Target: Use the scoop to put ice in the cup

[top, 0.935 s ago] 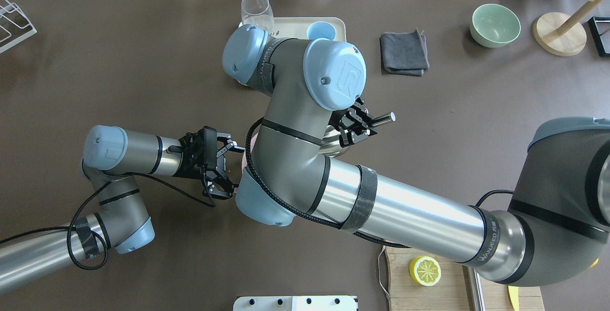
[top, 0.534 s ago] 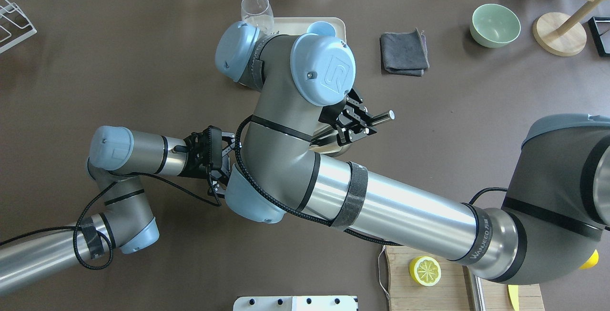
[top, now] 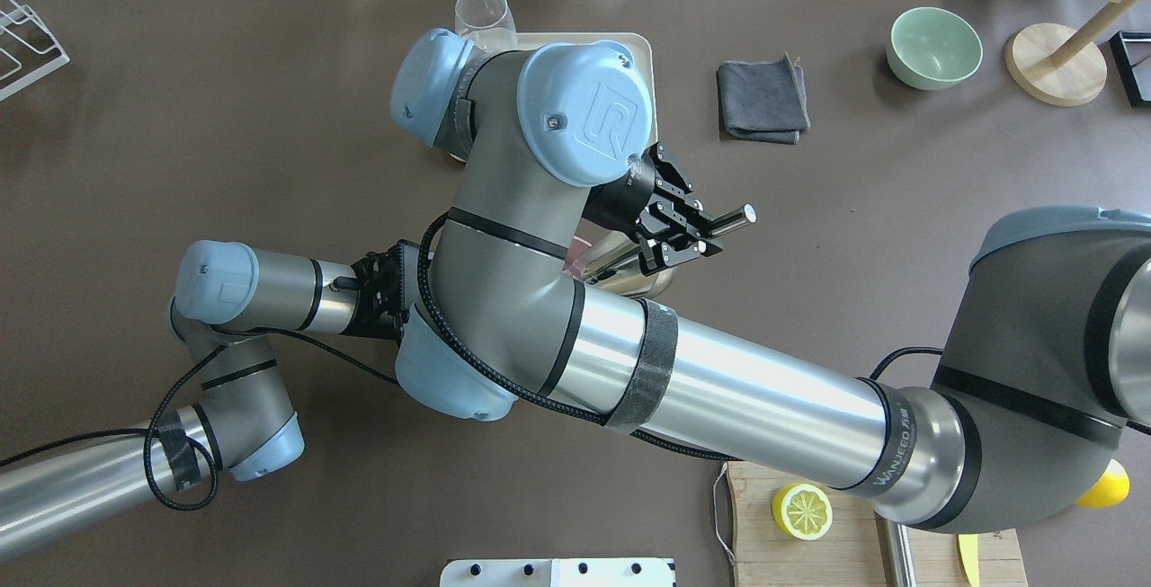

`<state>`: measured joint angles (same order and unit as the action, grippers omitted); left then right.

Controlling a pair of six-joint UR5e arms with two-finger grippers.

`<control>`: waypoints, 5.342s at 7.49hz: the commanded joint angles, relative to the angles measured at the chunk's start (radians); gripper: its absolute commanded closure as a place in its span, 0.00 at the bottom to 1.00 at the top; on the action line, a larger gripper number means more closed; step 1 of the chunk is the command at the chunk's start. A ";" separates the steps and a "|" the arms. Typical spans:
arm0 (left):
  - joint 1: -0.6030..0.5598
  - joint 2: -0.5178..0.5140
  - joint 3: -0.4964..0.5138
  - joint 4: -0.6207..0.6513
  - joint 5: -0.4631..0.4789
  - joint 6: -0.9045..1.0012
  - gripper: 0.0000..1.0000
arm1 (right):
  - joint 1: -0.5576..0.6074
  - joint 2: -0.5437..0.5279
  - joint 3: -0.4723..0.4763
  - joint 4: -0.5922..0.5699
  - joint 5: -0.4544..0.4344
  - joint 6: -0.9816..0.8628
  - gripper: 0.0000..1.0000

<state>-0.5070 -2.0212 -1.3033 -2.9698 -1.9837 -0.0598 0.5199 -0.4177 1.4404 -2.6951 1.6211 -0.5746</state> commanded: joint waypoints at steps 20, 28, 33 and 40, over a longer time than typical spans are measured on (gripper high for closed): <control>0.005 0.001 0.016 -0.001 -0.001 0.006 0.02 | -0.055 -0.018 -0.054 0.228 0.028 0.137 1.00; -0.001 -0.048 0.018 0.078 -0.001 0.000 0.02 | -0.055 -0.168 0.164 0.314 0.071 0.234 1.00; 0.001 -0.048 0.019 0.080 -0.001 0.005 0.02 | -0.055 -0.237 0.293 0.379 0.115 0.285 1.00; 0.004 -0.047 0.021 0.080 -0.001 0.008 0.02 | -0.055 -0.279 0.282 0.510 0.114 0.371 1.00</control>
<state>-0.5033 -2.0673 -1.2823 -2.8899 -1.9849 -0.0523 0.4649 -0.6838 1.7220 -2.2390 1.7294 -0.2299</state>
